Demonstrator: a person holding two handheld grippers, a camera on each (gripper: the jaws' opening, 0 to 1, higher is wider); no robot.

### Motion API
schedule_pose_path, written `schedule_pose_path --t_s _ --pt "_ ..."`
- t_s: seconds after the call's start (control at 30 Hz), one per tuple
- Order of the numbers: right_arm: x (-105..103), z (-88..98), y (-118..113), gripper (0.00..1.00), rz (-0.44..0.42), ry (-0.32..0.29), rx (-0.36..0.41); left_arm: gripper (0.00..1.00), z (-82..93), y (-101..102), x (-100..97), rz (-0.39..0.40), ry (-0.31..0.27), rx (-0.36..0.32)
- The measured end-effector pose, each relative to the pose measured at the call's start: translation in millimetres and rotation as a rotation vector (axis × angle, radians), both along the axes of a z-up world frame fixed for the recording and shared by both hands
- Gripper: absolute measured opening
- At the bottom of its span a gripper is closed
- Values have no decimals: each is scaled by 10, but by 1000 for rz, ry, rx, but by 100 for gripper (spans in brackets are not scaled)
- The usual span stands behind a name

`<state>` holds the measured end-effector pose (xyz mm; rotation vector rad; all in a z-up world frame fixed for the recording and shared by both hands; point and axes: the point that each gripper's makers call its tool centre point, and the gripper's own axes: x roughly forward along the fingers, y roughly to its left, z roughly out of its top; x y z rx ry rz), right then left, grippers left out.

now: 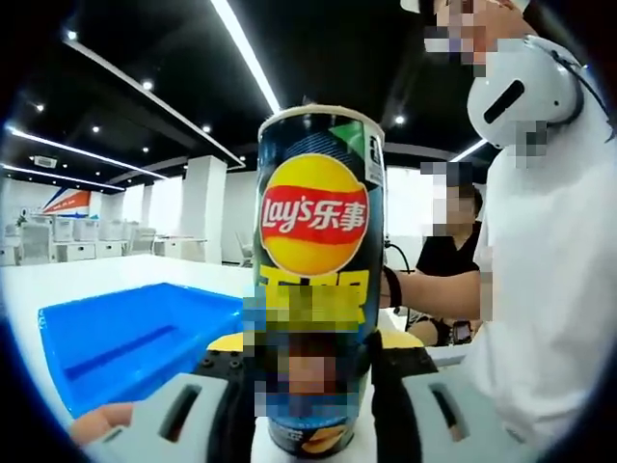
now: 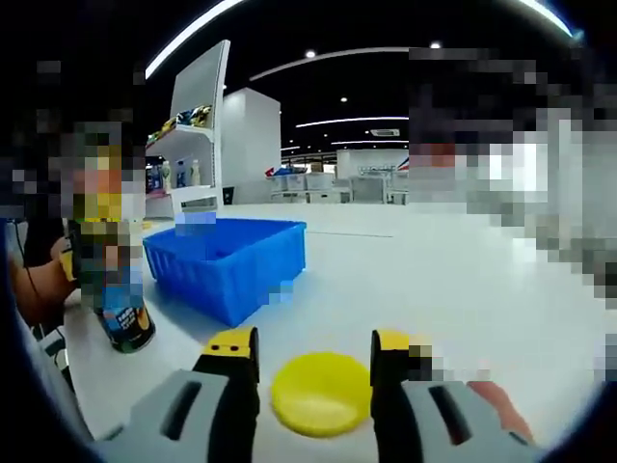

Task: Open the lid of the chip container on the table, take out the chips, place them into the box in front of the container, and close the lid

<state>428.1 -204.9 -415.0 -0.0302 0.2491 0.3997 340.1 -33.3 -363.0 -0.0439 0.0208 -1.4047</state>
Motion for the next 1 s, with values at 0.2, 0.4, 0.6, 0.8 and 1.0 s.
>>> schedule_pose_path --t_s 0.2,0.4,0.6,0.8,1.0 --pt "-9 -7 8 44 3 3 -2 45 -2 11 -21 3 -2 6" --pt "-13 -4 -2 43 4 -2 -9 44 0 12 -16 32 -5 36" --pt "-9 42 -53 40 -14 -28 -13 44 14 12 -45 46 -35 81" --pt "-10 39 -70 40 -15 -32 -5 44 26 45 4 76 -62 117" --pt "-26 31 -93 40 -16 -32 -5 44 84 142 31 113 -67 146"
